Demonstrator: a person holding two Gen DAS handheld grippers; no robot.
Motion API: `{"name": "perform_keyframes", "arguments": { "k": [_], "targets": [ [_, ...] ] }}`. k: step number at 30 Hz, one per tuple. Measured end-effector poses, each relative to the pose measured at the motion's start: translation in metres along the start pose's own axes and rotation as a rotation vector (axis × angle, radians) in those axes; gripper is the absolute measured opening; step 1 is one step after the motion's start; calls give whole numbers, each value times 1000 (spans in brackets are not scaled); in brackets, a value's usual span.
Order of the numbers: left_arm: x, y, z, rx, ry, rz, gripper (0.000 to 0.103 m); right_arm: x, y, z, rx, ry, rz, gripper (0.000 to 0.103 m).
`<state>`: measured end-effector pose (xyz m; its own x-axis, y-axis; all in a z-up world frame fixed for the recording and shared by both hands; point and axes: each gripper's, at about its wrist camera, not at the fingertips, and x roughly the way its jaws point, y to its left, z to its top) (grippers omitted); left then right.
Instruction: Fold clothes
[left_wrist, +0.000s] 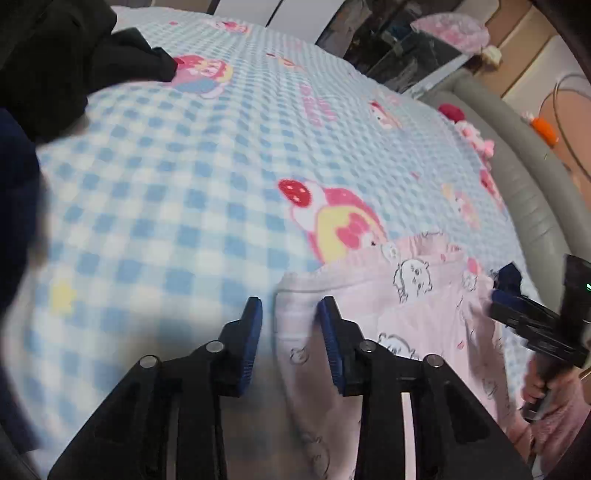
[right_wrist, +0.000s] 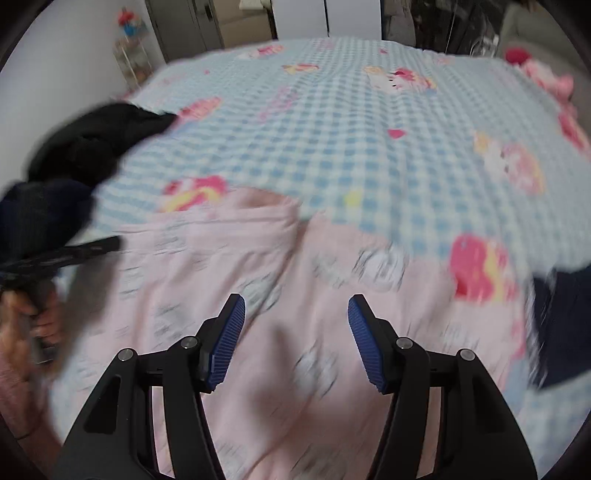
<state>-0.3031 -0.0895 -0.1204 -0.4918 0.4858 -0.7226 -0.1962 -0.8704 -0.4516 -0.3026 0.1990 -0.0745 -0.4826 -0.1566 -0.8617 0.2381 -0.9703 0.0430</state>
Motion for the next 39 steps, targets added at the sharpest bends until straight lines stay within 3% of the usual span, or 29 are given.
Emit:
{"name": "perform_keyframes", "arguments": {
  "k": [2, 6, 8, 13, 14, 15, 16, 19, 22, 23, 26, 29, 33, 37, 39],
  "targets": [
    [-3, -13, 2, 88, -15, -44, 17, 14, 4, 13, -10, 13, -49, 60],
    [-2, -43, 1, 247, 12, -142, 17, 13, 30, 28, -8, -45, 76, 60],
    [5, -53, -4, 307, 44, -174, 17, 20, 54, 34, -54, -45, 95, 60],
    [2, -28, -3, 243, 61, -178, 21, 42, 70, 38, -39, -41, 16, 60],
    [-5, -27, -2, 244, 40, -163, 28, 49, 66, 37, -30, -28, -6, 60],
    [-11, -26, -2, 245, 19, -147, 43, 55, 62, 35, -15, -16, -22, 60],
    [-17, -24, -1, 246, -2, -131, 49, 56, 56, 32, 9, -11, -19, 60],
    [-7, -12, 4, 224, 12, -102, 50, 45, 43, 24, 115, -57, 18, 60],
    [5, 2, 10, 199, 34, -76, 50, 30, 32, 19, 147, -108, -3, 60],
    [11, 7, 12, 170, 38, -76, 49, 28, 27, 19, 157, -117, -13, 60],
    [18, 11, 15, 99, 14, -57, 5, 24, 7, 18, 198, -123, -47, 60],
    [-10, 14, 18, 59, -46, -23, 5, 23, -4, 17, 217, -123, -55, 60],
    [-41, 26, 19, 14, -66, 43, 5, 31, 3, 20, 170, -97, -36, 60],
    [-32, 52, 11, -54, 7, 102, 5, 61, 35, 25, 41, -9, -22, 60],
    [-32, 60, 10, -79, 16, 75, 9, 77, 47, 26, -11, 48, -99, 60]
  ]
}}
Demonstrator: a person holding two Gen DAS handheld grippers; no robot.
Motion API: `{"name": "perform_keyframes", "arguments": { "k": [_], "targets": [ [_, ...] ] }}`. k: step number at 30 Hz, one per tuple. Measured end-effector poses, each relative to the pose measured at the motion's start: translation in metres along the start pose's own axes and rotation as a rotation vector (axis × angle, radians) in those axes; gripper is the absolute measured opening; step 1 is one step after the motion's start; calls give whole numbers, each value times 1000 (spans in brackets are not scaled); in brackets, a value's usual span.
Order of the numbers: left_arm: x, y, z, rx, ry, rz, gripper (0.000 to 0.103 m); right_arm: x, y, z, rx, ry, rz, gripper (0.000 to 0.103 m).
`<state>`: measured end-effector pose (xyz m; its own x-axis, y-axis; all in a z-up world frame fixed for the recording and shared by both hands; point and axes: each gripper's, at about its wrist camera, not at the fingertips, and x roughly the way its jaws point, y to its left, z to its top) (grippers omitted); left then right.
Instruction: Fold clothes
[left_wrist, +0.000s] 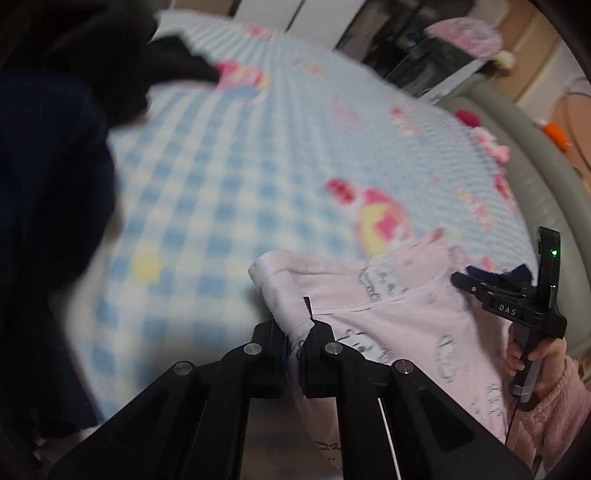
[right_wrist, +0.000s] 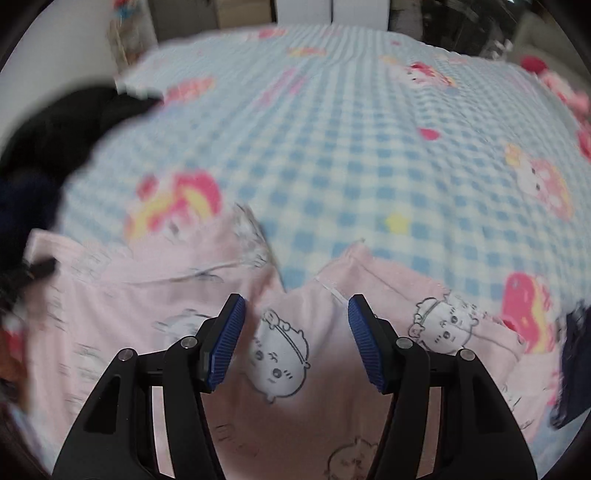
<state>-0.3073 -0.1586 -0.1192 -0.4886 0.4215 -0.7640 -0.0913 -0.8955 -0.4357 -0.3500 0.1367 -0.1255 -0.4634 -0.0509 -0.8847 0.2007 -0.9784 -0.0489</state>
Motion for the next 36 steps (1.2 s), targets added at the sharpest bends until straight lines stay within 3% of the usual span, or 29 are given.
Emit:
{"name": "perform_keyframes", "arguments": {
  "k": [2, 4, 5, 6, 7, 10, 12, 13, 14, 17, 19, 22, 26, 27, 29, 30, 33, 34, 36],
  "targets": [
    [-1, 7, 0, -22, 3, -39, 10, -1, 1, 4, 5, 0, -21, 60],
    [-2, 15, 1, -44, 6, -77, 23, -14, 1, 10, 7, -62, 16, 60],
    [-3, 19, 1, -54, 7, -96, 38, -17, 3, 14, -4, -80, 45, 63],
    [-4, 22, 1, -65, 9, -116, 43, -20, 5, 18, -15, -99, 75, 68],
    [-5, 25, 2, -65, 7, -121, 43, -24, 7, 22, -25, -118, 104, 78],
    [-4, 26, 0, -37, 5, -118, 41, 1, 19, 34, -101, -58, 130, 80],
    [2, 22, -1, -25, -7, -81, 5, 26, 20, 35, -123, 12, 168, 38],
    [2, 19, -1, -19, -18, -59, 5, 28, 17, 36, -114, 19, 201, 9],
    [-3, 13, 1, 3, -43, -44, 5, 23, 15, 36, -102, -11, 228, 6],
    [-18, -7, 11, 99, -120, -20, 5, -5, 3, 39, -79, -149, 287, 6],
    [-6, -3, 14, 95, -123, 15, 5, -11, -9, 44, -39, -192, 312, 6],
    [33, 16, 5, 30, -68, 70, 8, 27, -25, 48, 55, -116, 329, 6],
    [27, 36, 11, -80, -100, 12, 14, 60, -35, 38, 139, -62, 346, 7],
    [21, 43, 12, -113, -119, 21, 19, 59, -38, 36, 159, -72, 356, 8],
    [8, 51, 13, -163, -139, 86, 19, 46, -43, 36, 175, -105, 347, 23],
    [0, 49, 13, -159, -138, 102, 19, 34, -43, 37, 168, -133, 334, 25],
    [-23, 18, 4, -42, -129, 40, 19, -10, -39, 38, 139, -209, 326, 32],
    [-30, 4, -2, -12, -121, 28, 25, -27, -36, 38, 127, -230, 336, 33],
    [-42, -16, -17, 12, -104, 9, 50, -61, -28, 31, 85, -254, 362, 36]
  ]
}}
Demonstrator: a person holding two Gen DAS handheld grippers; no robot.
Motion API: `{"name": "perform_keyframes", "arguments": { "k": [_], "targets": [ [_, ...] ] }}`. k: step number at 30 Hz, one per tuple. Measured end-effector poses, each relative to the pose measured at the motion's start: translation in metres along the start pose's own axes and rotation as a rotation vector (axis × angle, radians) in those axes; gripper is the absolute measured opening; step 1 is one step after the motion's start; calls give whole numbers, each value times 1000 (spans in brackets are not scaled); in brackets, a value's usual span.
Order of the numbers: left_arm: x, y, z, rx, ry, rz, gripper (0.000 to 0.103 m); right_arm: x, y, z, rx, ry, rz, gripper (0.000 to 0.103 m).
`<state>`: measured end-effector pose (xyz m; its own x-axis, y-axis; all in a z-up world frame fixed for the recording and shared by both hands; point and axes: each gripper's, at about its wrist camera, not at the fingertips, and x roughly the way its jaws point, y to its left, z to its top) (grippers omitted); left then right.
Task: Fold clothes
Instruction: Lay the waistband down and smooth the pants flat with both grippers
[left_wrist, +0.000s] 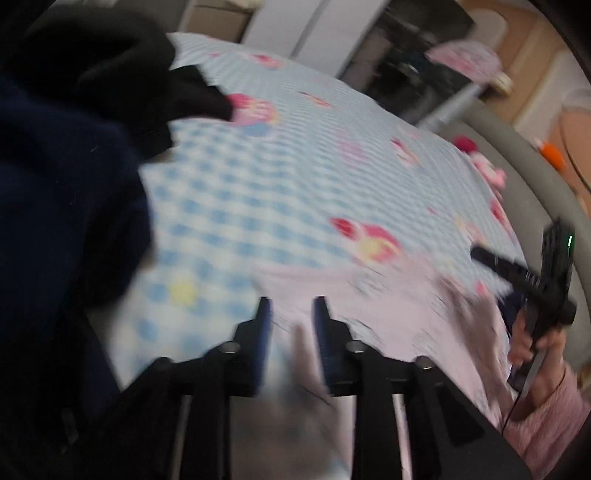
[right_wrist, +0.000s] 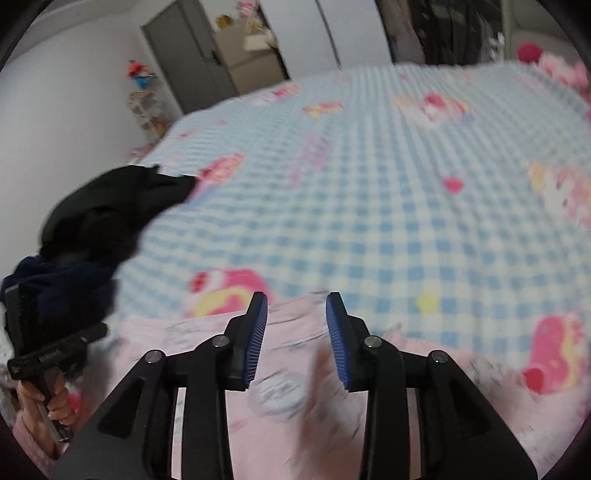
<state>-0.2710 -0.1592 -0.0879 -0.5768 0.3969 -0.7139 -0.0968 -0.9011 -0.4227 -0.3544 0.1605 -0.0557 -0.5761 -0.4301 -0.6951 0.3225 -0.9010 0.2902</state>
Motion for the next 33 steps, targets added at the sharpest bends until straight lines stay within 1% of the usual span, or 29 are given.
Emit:
{"name": "perform_keyframes", "arguments": {
  "k": [2, 4, 6, 8, 10, 13, 14, 15, 16, 19, 21, 23, 26, 27, 28, 29, 30, 33],
  "targets": [
    [-7, -3, -18, -61, 46, -25, 50, -25, 17, -9, -23, 24, 11, 39],
    [-10, 0, -44, -142, 92, -44, 50, -49, 32, -23, -32, 61, 20, 39],
    [-15, 4, -74, -213, 124, -52, 48, -68, 41, -50, -22, 102, 49, 39],
    [-19, 8, -101, -278, 140, -78, 48, -83, 48, -84, -16, 118, 19, 40],
    [-25, 7, -116, -297, 129, -106, 48, -87, 47, -116, 13, 139, -11, 40],
    [-21, 0, -122, -282, 131, -144, 48, -88, 42, -162, 69, 175, -51, 40],
    [-19, -2, -123, -281, 136, -158, 46, -88, 40, -177, 87, 186, -64, 40],
    [-17, -3, -125, -285, 139, -164, 41, -90, 38, -190, 106, 191, -75, 40],
    [-16, -4, -126, -290, 141, -168, 39, -94, 36, -198, 121, 185, -80, 40],
    [-14, -6, -130, -296, 138, -193, 34, -102, 43, -209, 111, 163, -75, 40],
    [-15, -6, -133, -310, 135, -232, 22, -97, 52, -215, 66, 189, -89, 40],
    [-16, -5, -136, -336, 132, -282, 21, -93, 58, -220, 34, 206, -105, 40],
    [-16, -8, -141, -364, 143, -331, 21, -98, 61, -225, 49, 189, -95, 40],
    [-17, -10, -142, -355, 145, -320, 21, -100, 63, -226, 49, 184, -95, 41],
    [-18, -13, -142, -340, 142, -302, 21, -101, 65, -227, 49, 179, -95, 45],
    [-19, -16, -143, -325, 139, -284, 15, -102, 67, -228, 47, 176, -97, 46],
    [-21, -19, -143, -311, 137, -266, 3, -102, 68, -228, 44, 175, -102, 46],
    [-28, -26, -146, -272, 123, -208, 1, -99, 70, -231, 36, 181, -117, 47]
  ]
}}
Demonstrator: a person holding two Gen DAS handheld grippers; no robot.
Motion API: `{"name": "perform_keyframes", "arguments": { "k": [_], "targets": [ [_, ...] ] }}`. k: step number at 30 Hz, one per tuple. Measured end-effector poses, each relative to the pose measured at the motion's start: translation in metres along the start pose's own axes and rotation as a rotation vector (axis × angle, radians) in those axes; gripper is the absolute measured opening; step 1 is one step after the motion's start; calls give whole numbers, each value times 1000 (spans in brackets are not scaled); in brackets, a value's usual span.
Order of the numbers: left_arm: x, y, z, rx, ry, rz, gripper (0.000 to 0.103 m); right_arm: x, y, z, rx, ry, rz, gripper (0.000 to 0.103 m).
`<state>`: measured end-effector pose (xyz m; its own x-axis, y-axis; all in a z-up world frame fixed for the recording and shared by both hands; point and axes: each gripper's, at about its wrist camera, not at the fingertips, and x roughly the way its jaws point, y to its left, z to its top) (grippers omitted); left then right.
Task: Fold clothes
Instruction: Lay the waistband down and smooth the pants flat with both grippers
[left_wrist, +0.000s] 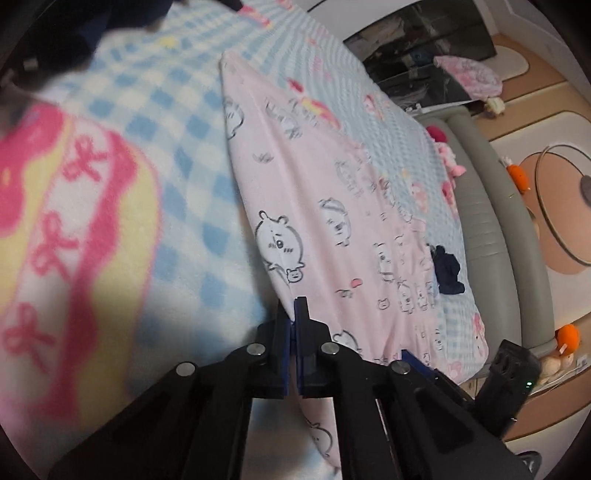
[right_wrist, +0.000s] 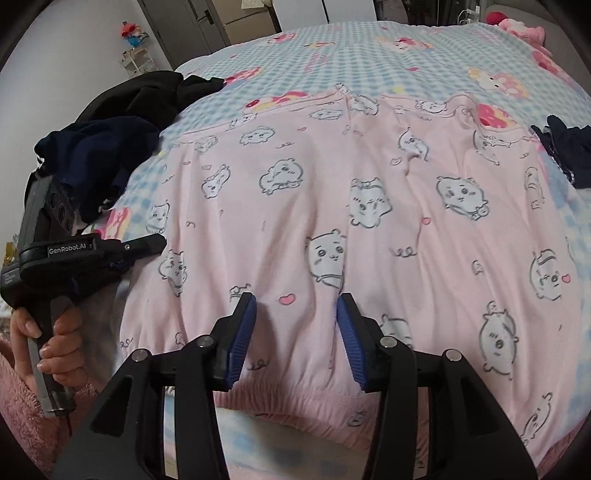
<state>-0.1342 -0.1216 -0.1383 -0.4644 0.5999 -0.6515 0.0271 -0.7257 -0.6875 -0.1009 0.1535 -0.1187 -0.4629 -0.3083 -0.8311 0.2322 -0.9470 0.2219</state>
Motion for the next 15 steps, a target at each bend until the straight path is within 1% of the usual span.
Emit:
{"name": "perform_keyframes", "arguments": {
  "k": [3, 4, 7, 8, 10, 11, 12, 13, 14, 15],
  "targets": [
    [-17, -1, -10, 20, -40, 71, 1, 7, -1, -2, -5, 13, -16, 47],
    [-18, 2, -11, 13, -39, 82, 1, 10, -1, -3, -6, 17, -21, 47],
    [-14, 14, -11, -27, -20, 100, 1, 17, -2, -5, -11, 30, -37, 48],
    [-13, 19, -11, -41, -13, 106, 4, 19, -2, -6, -10, 39, -36, 48],
    [-16, 18, -11, -46, -24, 94, 5, 15, -5, -7, 4, 37, -18, 48],
    [-19, 16, -12, -50, -34, 87, 7, 8, -6, -6, 13, 26, -2, 48],
    [-23, 15, -14, -55, -46, 79, 16, -1, -8, -4, 22, 10, 21, 48],
    [-26, 15, -19, -80, -51, 48, 23, -11, -10, -2, 29, -12, 38, 48],
    [-29, 16, -25, -113, -49, -4, 35, -20, -13, -1, 30, -32, 41, 51],
    [-28, 15, -31, -131, -39, -35, 38, -28, -16, -1, 27, -45, 36, 53]
  ]
}}
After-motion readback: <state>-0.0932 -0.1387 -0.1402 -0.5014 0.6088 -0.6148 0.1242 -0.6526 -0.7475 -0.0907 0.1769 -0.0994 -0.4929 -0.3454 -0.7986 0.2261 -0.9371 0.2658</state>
